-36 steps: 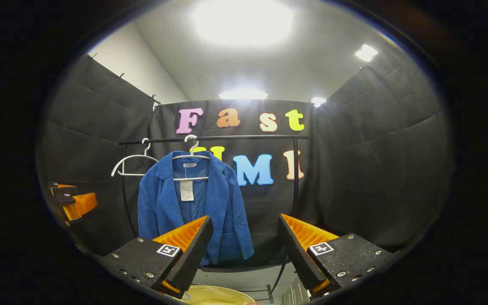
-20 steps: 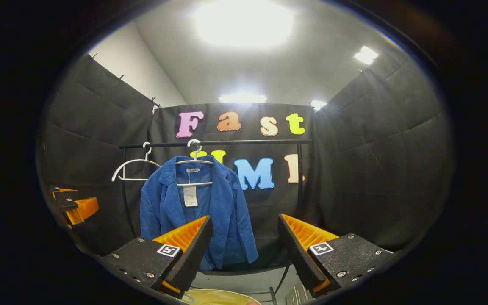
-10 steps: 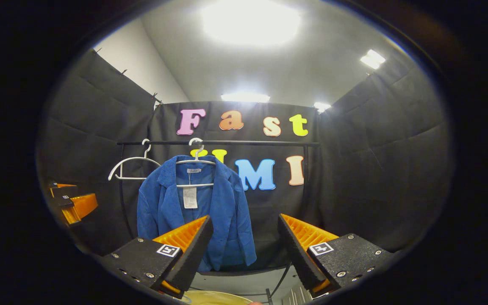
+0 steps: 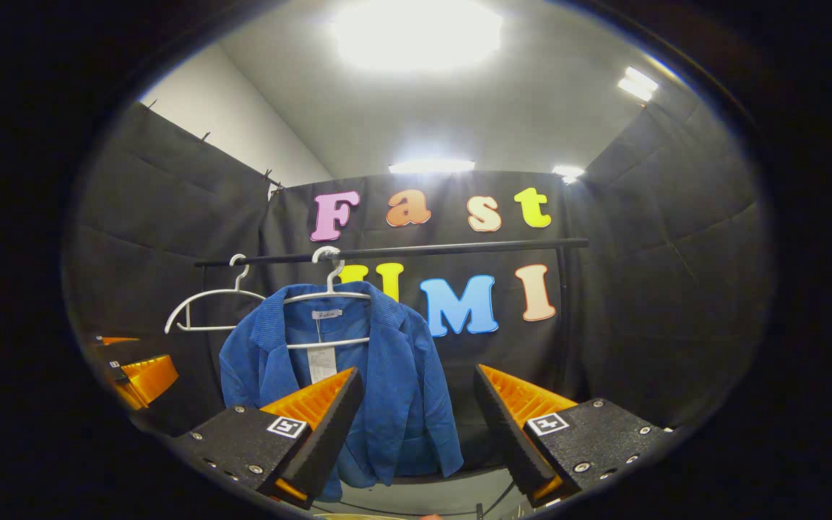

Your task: Grasp the clothes on the hanger with both hands and then place them into the laundry hamper below.

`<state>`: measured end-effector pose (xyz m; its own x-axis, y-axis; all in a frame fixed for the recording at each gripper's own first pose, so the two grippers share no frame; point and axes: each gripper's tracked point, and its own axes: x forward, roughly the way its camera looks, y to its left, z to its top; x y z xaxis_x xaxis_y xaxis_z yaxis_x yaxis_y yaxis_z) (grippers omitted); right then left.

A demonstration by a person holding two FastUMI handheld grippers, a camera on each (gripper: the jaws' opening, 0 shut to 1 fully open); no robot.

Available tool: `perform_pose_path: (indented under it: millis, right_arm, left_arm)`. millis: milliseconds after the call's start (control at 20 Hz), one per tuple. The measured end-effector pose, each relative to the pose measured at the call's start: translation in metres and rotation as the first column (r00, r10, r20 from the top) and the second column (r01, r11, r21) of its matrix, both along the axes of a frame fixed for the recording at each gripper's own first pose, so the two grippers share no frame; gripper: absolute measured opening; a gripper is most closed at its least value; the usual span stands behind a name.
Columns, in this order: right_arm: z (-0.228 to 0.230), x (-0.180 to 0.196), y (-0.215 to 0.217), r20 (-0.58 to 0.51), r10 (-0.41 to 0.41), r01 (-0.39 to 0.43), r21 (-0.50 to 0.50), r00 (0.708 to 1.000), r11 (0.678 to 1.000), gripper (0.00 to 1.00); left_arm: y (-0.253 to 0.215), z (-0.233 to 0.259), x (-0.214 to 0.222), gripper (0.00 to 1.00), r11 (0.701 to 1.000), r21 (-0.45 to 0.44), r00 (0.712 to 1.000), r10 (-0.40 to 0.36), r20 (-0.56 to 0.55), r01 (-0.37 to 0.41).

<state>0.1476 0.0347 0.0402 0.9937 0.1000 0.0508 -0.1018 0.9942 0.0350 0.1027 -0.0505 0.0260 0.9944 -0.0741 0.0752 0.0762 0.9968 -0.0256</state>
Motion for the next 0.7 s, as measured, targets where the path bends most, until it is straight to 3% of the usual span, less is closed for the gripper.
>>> perform_pose_path:
  millis: [450, 700]
  right_arm:
    - [0.013, 0.094, 0.000, 0.026, 0.069, -0.070, 0.035, 0.997, 0.997, 0.94]
    - [-0.003, 0.139, 0.017, 0.002, 0.146, -0.146, 0.030, 0.989, 0.989, 0.94]
  left_arm:
    - [-0.045, -0.004, 0.082, 0.93, 1.000, -0.011, 0.999, 0.023, -0.045, -0.023]
    - [-0.061, -0.017, 0.119, 0.93, 0.998, -0.001, 0.995, 0.061, -0.077, -0.061]
